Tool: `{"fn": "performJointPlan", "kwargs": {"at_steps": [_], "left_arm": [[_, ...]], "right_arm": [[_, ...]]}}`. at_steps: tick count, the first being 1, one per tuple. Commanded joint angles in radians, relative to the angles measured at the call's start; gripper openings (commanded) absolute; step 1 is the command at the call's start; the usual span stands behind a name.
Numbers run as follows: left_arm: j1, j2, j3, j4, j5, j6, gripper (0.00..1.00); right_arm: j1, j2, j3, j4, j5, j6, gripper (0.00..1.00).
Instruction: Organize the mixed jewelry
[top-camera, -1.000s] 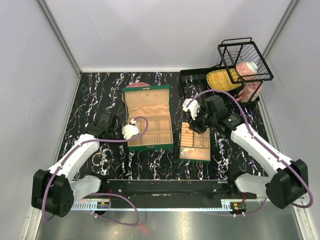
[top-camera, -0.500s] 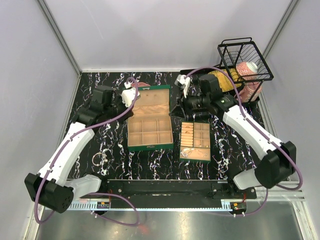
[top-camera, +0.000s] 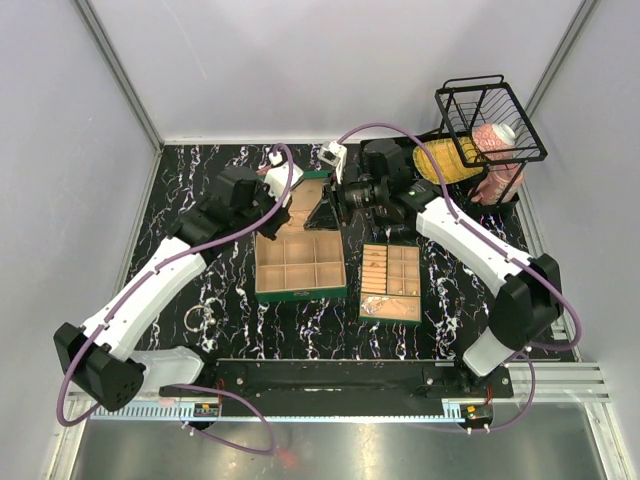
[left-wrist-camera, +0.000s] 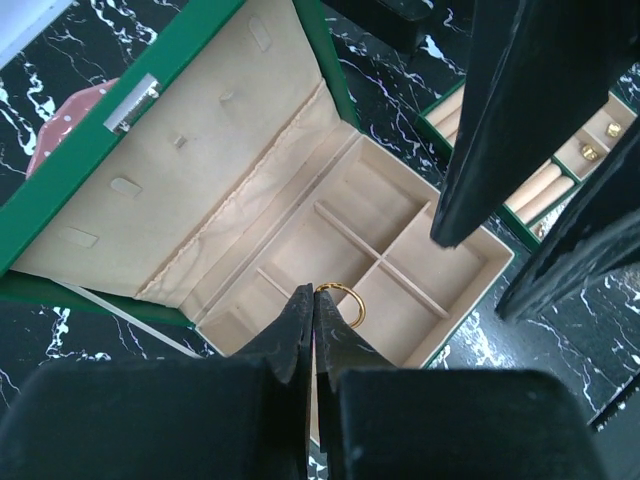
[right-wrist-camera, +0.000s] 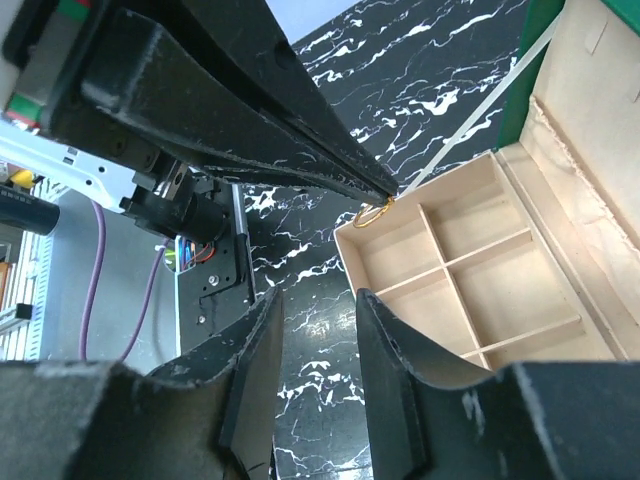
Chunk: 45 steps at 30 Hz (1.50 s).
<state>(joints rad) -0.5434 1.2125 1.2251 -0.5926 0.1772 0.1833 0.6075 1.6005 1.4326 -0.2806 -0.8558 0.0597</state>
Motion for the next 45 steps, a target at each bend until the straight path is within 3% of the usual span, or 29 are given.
{"fn": "performJointPlan", "kwargs": {"at_steps": [1,18,45], "left_arm": [[-0.023,-0.002,0.048,0.077,-0.116,-0.056,0.00],[-0.064,-0.031,0.033,0.102,-0.200,-0.099,0.00],[-0.084,-0.028,0.033,0.105,-0.214,-0.099,0.00]], "right_arm": [[0.020,0.024,0.063,0.055,-0.006,0.049,0.41],[0.048,0.085,0.092,0.090,0.100,0.086,0.37],[0.063,0.118,0.121,0.098,0.127,0.114,0.35]]}}
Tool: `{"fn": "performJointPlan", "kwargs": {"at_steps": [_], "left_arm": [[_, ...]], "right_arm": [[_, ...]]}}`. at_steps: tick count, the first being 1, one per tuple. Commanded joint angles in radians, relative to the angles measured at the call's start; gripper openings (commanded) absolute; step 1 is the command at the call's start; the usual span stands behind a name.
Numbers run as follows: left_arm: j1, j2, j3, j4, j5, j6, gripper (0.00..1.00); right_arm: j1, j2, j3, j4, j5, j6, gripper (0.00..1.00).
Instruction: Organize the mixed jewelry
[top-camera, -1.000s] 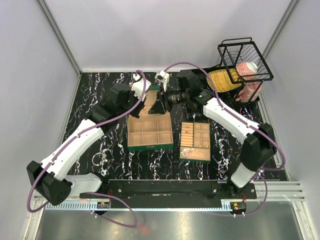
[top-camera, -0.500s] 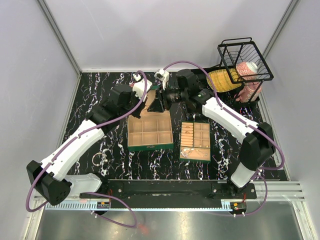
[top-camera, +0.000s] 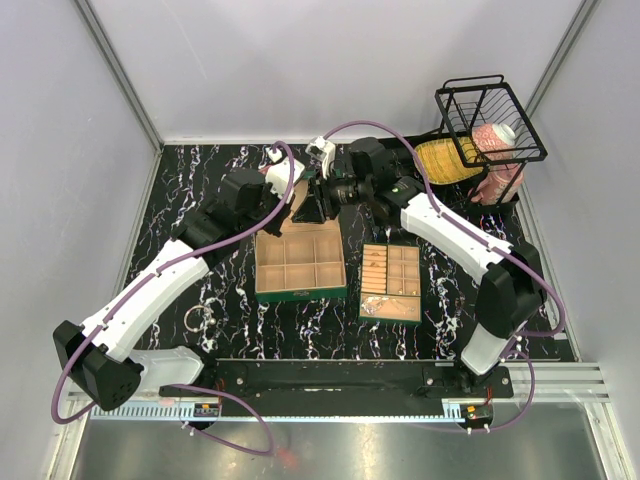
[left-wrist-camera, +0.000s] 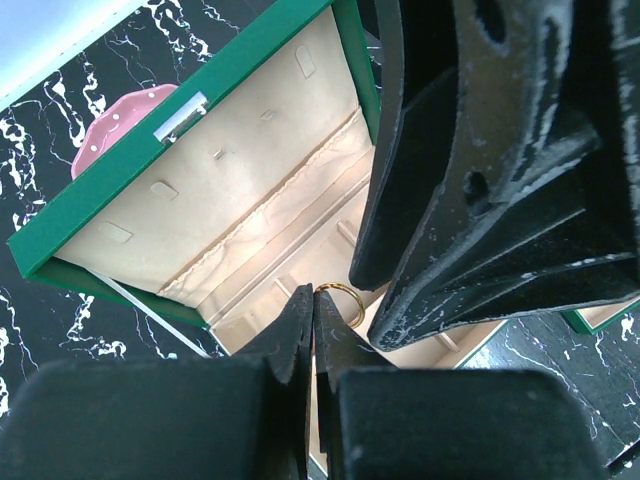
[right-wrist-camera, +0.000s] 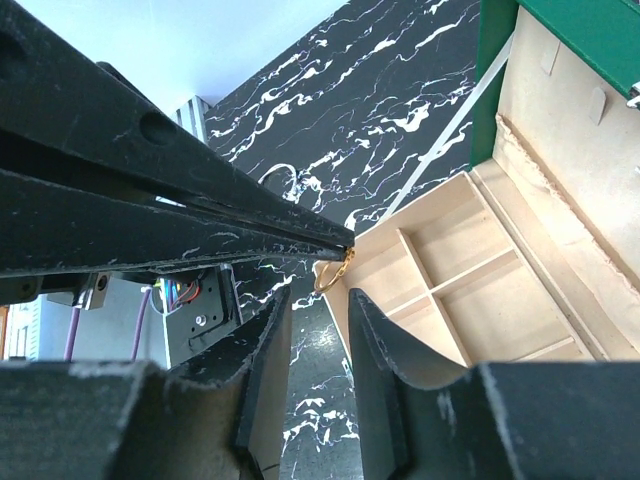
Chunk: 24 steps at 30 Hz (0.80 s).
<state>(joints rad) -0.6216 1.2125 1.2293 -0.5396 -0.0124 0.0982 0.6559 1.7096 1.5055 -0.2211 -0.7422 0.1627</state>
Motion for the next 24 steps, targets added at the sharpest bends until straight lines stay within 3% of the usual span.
{"fn": "performJointPlan", "kwargs": {"at_steps": [1,24], "left_arm": [[-0.006,-0.028,0.030,0.052,-0.023,-0.015,0.00],[-0.010,-0.030,0.006,0.061,-0.021,-0.008,0.00]], "right_arm": [[0.016,0.012,0.050,0.039,0.015,0.012,0.34],[0.019,0.007,0.075,0.014,0.015,-0.006,0.27]]}}
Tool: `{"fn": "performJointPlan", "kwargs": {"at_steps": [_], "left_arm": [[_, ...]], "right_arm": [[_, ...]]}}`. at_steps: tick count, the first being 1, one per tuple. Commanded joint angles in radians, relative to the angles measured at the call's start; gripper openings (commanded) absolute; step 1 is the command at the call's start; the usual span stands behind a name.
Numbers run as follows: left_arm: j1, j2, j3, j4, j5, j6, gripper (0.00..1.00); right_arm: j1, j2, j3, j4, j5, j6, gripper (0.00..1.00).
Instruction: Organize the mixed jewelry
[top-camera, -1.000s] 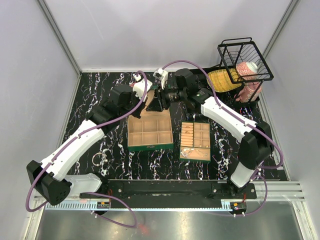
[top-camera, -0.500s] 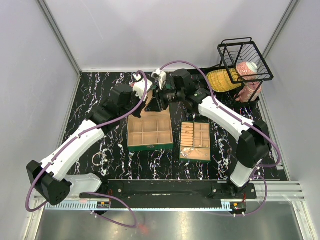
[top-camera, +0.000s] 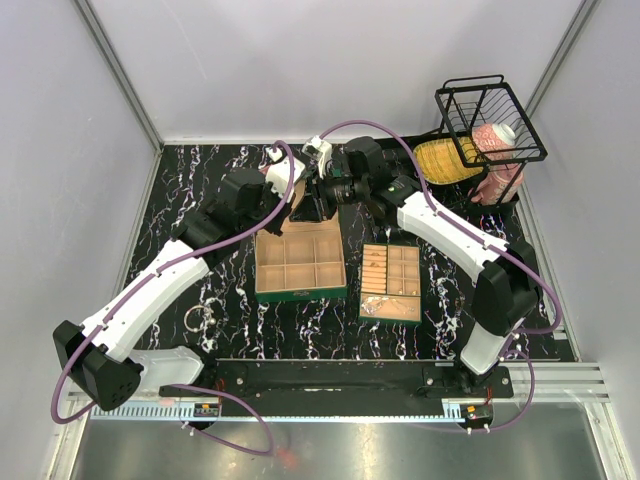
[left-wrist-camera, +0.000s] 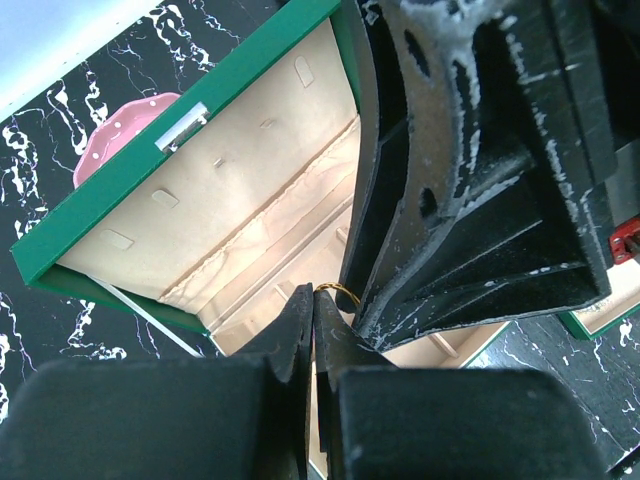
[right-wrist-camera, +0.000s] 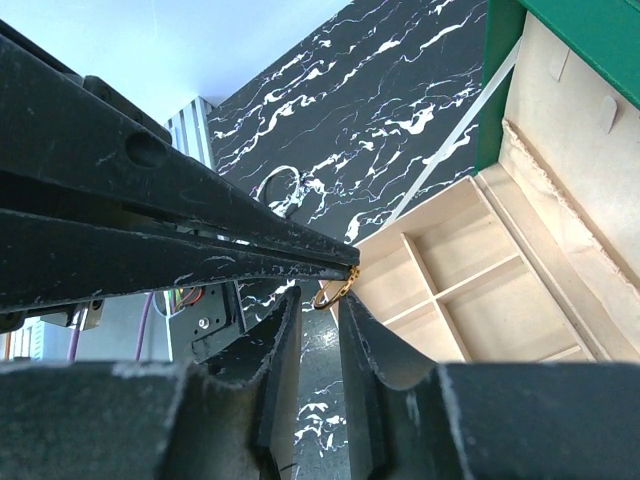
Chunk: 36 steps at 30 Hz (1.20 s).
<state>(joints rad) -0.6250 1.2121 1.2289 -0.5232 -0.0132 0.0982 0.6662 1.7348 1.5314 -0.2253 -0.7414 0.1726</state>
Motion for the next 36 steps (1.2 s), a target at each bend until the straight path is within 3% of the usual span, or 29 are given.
{"fn": "performJointPlan", "kwargs": {"at_steps": [1,14,28,36], "left_arm": [[-0.007,-0.031,0.004,0.045,-0.021,-0.008,0.00],[-0.007,-0.042,-0.017,0.051,-0.024,-0.002,0.00],[-0.007,-0.042,-0.020,0.055,-0.021,0.000,0.00],[-0.007,-0.074,-0.012,0.060,-0.007,0.020,0.01]], "right_arm": [[0.010,-0.021,0.049,0.015,0.016,-0.021,0.27],[0.009,-0.034,0.064,-0.008,0.034,-0.044,0.23],[0.009,-0.021,0.065,-0.008,0.014,-0.039,0.00],[0.007,-0.044,0.044,-0.022,0.043,-0.061,0.00]]}}
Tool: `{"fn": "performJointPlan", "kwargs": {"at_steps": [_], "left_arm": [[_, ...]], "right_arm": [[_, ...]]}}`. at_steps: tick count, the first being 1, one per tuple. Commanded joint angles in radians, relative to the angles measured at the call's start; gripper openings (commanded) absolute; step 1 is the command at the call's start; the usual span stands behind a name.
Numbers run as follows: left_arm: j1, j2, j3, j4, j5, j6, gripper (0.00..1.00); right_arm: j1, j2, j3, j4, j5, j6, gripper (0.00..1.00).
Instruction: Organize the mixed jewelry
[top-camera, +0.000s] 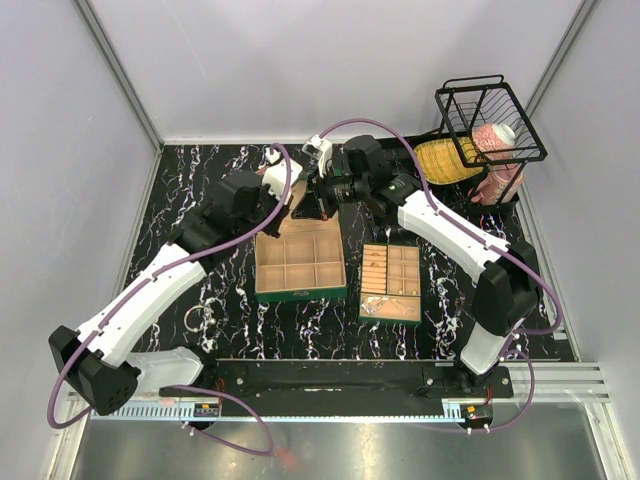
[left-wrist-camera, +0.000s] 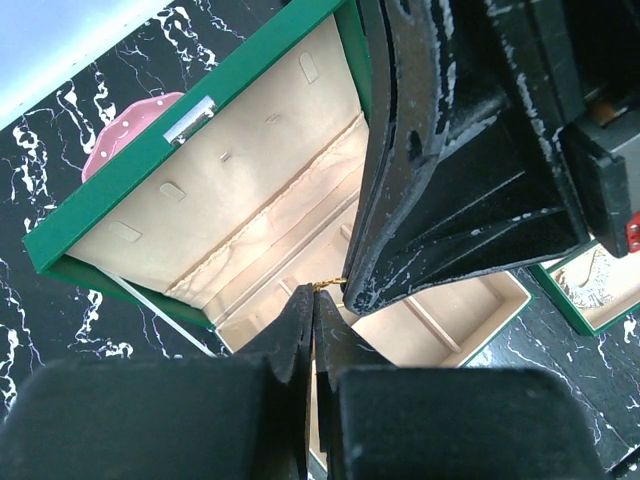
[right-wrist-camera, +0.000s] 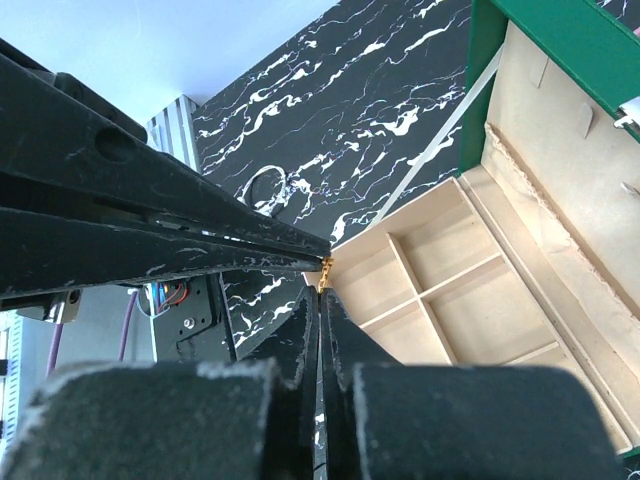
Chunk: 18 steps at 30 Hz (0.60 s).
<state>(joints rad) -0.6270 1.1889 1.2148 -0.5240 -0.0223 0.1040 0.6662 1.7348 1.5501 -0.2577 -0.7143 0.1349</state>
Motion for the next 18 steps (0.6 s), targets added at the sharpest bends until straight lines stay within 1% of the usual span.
{"fn": "performJointPlan", "kwargs": {"at_steps": [1,3,4,6,7,12,14,15,16,17,18], "left_arm": [[-0.004,-0.057,0.002,0.061,0.013,0.019,0.02],[-0.005,-0.075,0.011,0.056,0.016,0.034,0.12],[-0.004,-0.080,0.015,0.048,0.044,0.039,0.18],[-0.002,-0.097,0.029,0.039,0.065,0.056,0.26],[0.000,-0.103,0.032,0.035,0.100,0.062,0.31],[0.024,-0.133,0.068,0.001,0.192,0.069,0.40],[0.055,-0.147,0.074,-0.005,0.272,0.060,0.43],[0.094,-0.149,0.081,-0.007,0.309,0.056,0.44],[0.119,-0.152,0.084,-0.010,0.414,0.054,0.45],[0.147,-0.156,0.088,-0.010,0.467,0.046,0.46],[0.200,-0.158,0.092,-0.008,0.520,0.033,0.47]], "right_arm": [[0.006,-0.047,0.015,0.009,0.018,-0.024,0.00],[0.006,-0.063,0.002,0.008,0.019,-0.035,0.00],[0.003,-0.067,-0.008,0.008,0.021,-0.038,0.00],[0.000,-0.086,-0.018,0.005,0.021,-0.050,0.00],[-0.004,-0.092,-0.025,0.002,0.021,-0.054,0.00],[-0.016,-0.142,-0.036,-0.017,0.007,-0.078,0.00],[-0.025,-0.173,-0.038,-0.034,-0.008,-0.096,0.00],[-0.030,-0.182,-0.036,-0.040,-0.013,-0.104,0.00],[-0.039,-0.193,-0.033,-0.052,-0.029,-0.110,0.00],[-0.046,-0.211,-0.032,-0.058,-0.040,-0.121,0.00],[-0.053,-0.219,-0.028,-0.061,-0.053,-0.124,0.00]]}}
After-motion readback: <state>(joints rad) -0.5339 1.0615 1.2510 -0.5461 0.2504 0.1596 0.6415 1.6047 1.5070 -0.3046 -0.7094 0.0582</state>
